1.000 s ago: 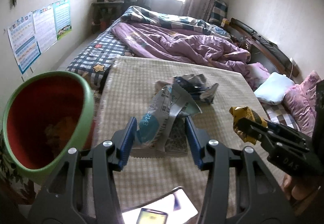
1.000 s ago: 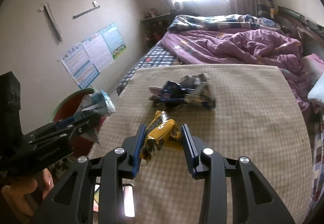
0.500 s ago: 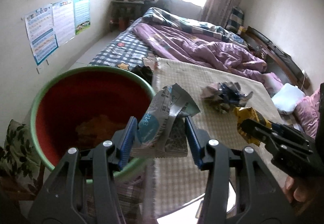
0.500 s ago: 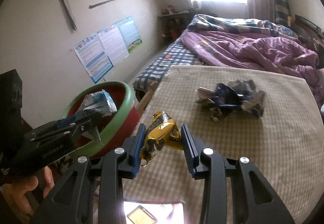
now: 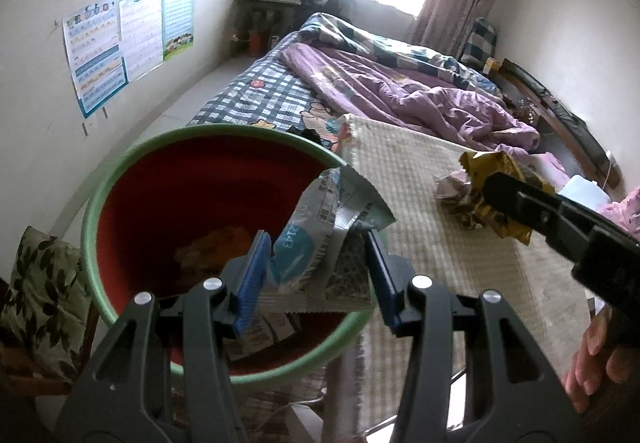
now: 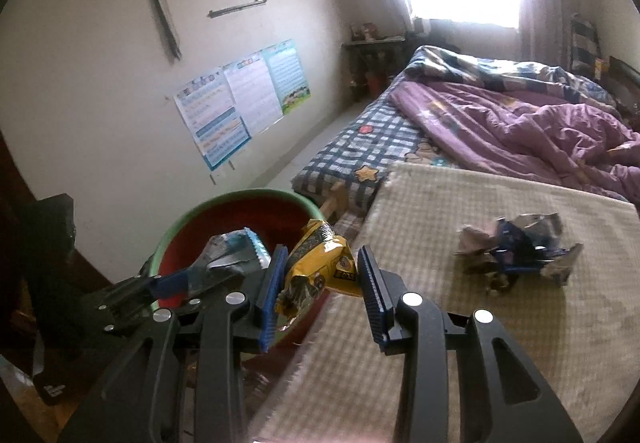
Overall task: Collect trash
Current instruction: 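Open the right tool to drop the yellow wrapper while the left tool releases the white-blue bag into the bucket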
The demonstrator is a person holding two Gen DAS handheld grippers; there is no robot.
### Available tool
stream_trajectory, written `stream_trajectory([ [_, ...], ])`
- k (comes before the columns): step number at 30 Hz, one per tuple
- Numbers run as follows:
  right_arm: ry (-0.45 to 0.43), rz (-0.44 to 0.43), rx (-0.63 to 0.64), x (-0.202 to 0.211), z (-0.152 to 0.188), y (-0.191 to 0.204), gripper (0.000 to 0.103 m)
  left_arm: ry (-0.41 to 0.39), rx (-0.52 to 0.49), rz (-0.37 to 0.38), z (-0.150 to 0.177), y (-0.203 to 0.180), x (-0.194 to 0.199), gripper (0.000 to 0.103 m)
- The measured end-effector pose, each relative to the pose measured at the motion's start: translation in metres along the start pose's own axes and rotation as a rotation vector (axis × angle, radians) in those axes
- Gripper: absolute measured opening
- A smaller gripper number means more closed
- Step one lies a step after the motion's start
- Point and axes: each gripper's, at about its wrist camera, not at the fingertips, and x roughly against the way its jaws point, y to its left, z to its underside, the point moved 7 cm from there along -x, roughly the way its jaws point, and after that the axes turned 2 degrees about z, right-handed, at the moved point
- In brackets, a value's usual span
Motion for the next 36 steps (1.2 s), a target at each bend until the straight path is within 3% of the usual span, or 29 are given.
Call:
stream_trajectory([
  [24, 0.106, -0.050, 0.046, -0.078, 0.007, 0.048, 0.037, 0.048, 0.087, -0.067, 0.004, 0.076, -0.019, 0.047],
  [25, 0.111, -0.053, 0.047, -0.080, 0.007, 0.049, 0.038, 0.048, 0.090, -0.071, 0.004, 0.079, -0.020, 0.047],
  [27, 0.122, -0.066, 0.044, -0.084, 0.008, 0.051, 0.054, 0.049, 0.098, -0.078, 0.004, 0.082, -0.021, 0.055],
  [29, 0.123, -0.072, 0.039, -0.086, 0.009, 0.052, 0.057, 0.053, 0.109, -0.082, 0.004, 0.085, -0.023, 0.063],
  [33, 0.112, -0.056, 0.009, -0.080, 0.009, 0.040, 0.065, 0.060, 0.110, -0.081, 0.005, 0.085, -0.024, 0.064],
  [36, 0.077, 0.018, -0.069, -0.070, 0.004, 0.000, 0.066, 0.058, 0.105, -0.080, 0.004, 0.085, -0.023, 0.064],
])
